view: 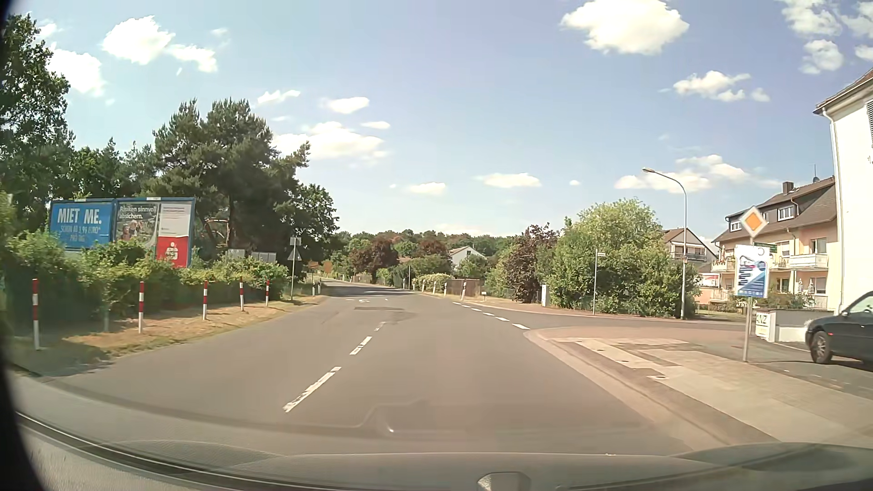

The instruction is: Follow the waypoints while adhering to traffic rules and regulations

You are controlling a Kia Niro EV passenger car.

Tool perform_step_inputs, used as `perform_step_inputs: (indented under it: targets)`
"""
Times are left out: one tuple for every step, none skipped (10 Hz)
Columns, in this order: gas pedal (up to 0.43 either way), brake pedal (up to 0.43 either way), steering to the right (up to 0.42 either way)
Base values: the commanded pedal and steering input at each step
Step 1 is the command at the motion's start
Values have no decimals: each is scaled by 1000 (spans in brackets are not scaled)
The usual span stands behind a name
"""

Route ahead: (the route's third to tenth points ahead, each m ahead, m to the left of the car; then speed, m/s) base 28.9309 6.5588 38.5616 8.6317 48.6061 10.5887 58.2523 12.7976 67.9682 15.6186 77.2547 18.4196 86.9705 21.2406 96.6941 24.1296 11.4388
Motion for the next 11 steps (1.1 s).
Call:
perform_step_inputs:
  targets:
    - [47,30,-15]
    - [47,30,-15]
    - [47,30,-16]
    - [47,30,-16]
    - [47,30,-16]
    - [67,30,-17]
    - [67,30,-17]
    - [67,30,-18]
    - [67,30,-19]
    - [79,30,-19]
    - [79,30,-20]
